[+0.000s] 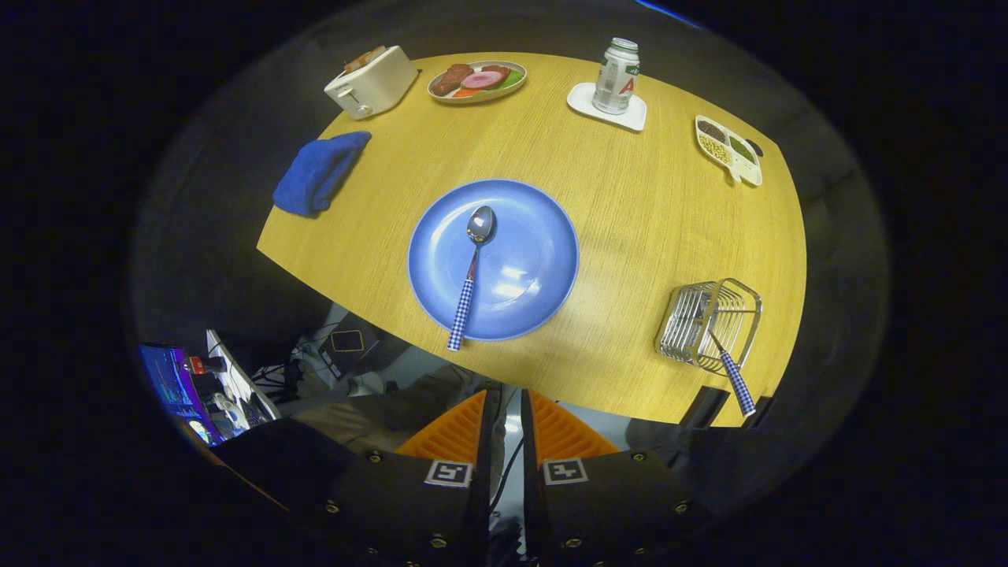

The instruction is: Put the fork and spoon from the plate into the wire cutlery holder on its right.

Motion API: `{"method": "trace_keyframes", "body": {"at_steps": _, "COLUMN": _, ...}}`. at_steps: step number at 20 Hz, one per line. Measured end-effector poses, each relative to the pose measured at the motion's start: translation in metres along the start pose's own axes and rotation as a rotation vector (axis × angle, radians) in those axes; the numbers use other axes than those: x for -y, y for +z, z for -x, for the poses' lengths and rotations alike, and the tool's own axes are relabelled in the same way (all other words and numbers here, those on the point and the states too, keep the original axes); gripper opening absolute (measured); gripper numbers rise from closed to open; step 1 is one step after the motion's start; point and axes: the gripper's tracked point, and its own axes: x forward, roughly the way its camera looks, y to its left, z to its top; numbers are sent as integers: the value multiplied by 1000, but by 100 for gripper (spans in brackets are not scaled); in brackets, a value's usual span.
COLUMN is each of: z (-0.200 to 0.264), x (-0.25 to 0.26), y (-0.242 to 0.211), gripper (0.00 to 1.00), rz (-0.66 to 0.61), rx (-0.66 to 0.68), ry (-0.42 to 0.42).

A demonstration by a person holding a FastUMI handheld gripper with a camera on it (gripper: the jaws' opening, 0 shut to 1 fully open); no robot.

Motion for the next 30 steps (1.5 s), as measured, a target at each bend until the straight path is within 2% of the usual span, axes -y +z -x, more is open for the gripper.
{"method": "trace_keyframes", "body": {"at_steps": 12, "z": -49, "x": -38, "y": 40, "gripper": 18, "rz": -64, "rx": -36, "ry": 54}}
{"method": "trace_keyframes", "body": {"at_steps": 16, "z": -65, "x": -44, "y": 40, "gripper": 19, "rz": -95, "rx": -68, "ry": 63}}
{"method": "trace_keyframes", "body": {"at_steps": 30, "z": -117, "x": -51, "y": 47, "gripper": 21, "rz": -119, "rx": -146, "ry": 21}}
